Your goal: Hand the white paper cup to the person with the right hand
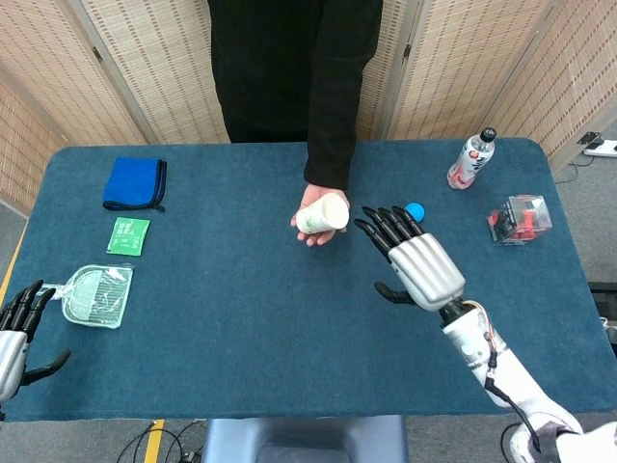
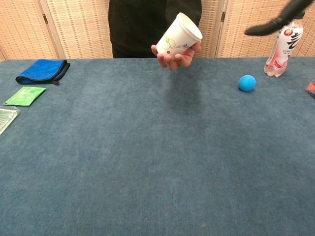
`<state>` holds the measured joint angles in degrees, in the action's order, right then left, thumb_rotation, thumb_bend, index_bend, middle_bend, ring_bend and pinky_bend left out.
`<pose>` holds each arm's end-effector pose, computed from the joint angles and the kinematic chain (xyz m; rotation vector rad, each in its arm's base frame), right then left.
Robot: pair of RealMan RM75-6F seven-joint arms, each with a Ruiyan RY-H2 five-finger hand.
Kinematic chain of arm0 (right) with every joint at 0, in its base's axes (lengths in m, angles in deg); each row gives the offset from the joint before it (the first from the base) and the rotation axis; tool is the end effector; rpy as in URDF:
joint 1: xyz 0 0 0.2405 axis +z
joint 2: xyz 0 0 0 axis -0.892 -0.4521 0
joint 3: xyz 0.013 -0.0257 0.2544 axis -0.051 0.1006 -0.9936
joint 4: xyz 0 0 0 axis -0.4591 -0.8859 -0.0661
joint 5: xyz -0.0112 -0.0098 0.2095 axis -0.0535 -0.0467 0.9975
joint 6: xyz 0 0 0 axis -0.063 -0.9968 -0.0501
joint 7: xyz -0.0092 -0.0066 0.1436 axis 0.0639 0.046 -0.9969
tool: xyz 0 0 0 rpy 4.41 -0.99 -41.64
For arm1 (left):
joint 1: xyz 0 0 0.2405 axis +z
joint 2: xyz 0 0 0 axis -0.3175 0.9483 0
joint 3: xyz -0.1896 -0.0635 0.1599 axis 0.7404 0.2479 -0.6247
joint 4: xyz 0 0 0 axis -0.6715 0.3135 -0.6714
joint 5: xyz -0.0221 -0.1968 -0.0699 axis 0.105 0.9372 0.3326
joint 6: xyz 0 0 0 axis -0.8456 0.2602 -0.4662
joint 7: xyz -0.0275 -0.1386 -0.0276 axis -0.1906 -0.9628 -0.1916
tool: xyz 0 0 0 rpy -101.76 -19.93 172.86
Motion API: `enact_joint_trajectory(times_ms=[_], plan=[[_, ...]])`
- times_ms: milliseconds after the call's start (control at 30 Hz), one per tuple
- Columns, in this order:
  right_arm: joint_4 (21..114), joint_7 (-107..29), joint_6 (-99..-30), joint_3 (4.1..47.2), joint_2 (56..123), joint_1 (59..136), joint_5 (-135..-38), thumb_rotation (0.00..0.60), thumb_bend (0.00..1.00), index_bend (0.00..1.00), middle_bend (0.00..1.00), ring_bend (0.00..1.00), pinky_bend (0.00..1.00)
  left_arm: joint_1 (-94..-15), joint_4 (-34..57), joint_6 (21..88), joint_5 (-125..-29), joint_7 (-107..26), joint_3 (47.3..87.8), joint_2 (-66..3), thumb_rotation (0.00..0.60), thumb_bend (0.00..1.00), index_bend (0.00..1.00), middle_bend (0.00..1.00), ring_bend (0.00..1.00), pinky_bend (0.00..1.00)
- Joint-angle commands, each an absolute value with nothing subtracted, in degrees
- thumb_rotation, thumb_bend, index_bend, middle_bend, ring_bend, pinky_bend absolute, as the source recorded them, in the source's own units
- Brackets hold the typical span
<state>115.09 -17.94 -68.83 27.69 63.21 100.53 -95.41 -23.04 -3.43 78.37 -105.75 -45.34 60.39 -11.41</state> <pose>-0.1021 -0.2805 0.1358 1.8244 -0.7923 1.1243 -0.3202 0.1738 0.1732 -1.4384 -0.8361 -0.9211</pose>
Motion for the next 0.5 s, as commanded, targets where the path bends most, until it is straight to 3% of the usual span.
enact_joint_trajectory(times_ms=[33, 267, 500], plan=[[99.3, -25.1, -86.9, 42.3, 68.4, 80.8, -120.2, 0.600, 0.20, 0.00, 0.00, 0.00, 0.00, -22.9, -3.6, 78.8, -106.3, -44.7, 60.2, -11.7, 0.600, 0.27, 0.07, 0.00, 0.00, 0.17], [81.8, -26.1, -98.4, 42.8, 78.9, 71.1, -122.6, 0.600, 0.20, 0.00, 0.00, 0.00, 0.00, -22.4, -3.7, 80.7, -109.1, -43.2, 59.3, -12.2, 0.600, 0.27, 0.07, 0.00, 0.00, 0.17], [79.8, -30.1, -100.2, 41.7, 79.1, 69.1, -122.8, 0.600, 0.21, 0.00, 0.00, 0.00, 0.00, -22.6, -3.7, 80.2, -109.6, -41.4, 59.0, -12.9, 0.600, 0.27, 0.07, 0.00, 0.00, 0.17]])
